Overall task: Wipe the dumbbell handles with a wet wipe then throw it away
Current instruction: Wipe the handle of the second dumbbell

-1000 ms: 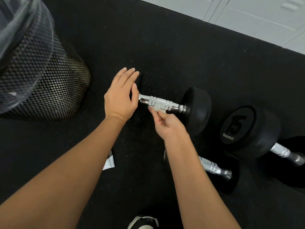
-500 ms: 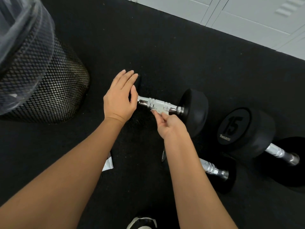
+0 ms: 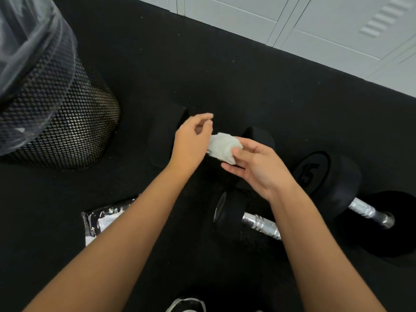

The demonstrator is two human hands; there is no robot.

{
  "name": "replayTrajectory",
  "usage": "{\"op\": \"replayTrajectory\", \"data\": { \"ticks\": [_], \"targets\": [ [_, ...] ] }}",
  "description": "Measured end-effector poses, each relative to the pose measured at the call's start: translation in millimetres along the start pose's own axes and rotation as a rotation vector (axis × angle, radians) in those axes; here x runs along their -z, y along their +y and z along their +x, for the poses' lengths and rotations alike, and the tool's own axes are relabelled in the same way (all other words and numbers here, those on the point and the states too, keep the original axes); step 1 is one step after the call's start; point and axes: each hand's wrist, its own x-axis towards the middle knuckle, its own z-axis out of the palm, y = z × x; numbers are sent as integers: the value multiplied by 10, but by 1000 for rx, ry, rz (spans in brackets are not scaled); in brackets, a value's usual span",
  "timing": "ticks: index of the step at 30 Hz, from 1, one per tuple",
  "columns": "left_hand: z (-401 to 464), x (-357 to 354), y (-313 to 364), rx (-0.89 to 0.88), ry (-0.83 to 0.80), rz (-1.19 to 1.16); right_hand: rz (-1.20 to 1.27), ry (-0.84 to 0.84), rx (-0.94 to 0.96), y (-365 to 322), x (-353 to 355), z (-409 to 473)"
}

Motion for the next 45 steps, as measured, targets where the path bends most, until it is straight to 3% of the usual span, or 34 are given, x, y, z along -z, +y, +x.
{"op": "replayTrajectory", "data": {
  "ticks": [2,3,10,16,22,28,31,34,36,40,42,45],
  "targets": [
    [3,-66,97,350,-144,-232,-74,59,19,-81,62,2],
    [3,-81,123,416,-203,-261,-109,99,25,-108,90,10],
    [104,-154,184,369,-284,-295,-283,264,182,-255,188,53],
    [118,-244,263,459,-302,-454,-692,427,354,-314,163,98],
    [147,-271,180,512,-212,-452,-857,405,456,-334,174,119],
    [205,-296,209,569,-151,-567,-1273,249,770,-175,131,108],
    [198,-294,209,531,-173,-562,-1343,192,752,-224,210,82],
    [209,-320,147,497,-87,-436,-1146,339,699,-375,389,103],
    [244,-336,68,402,-40,-201,-1068,435,610,-407,508,191],
    [336,-429,-104,121,-181,407,-1102,386,436,-227,566,379],
    [367,-502,-175,67,-240,612,-1062,385,411,-137,553,401],
    [381,-575,-275,-64,-171,740,-1028,400,405,-49,539,395]
  ]
}}
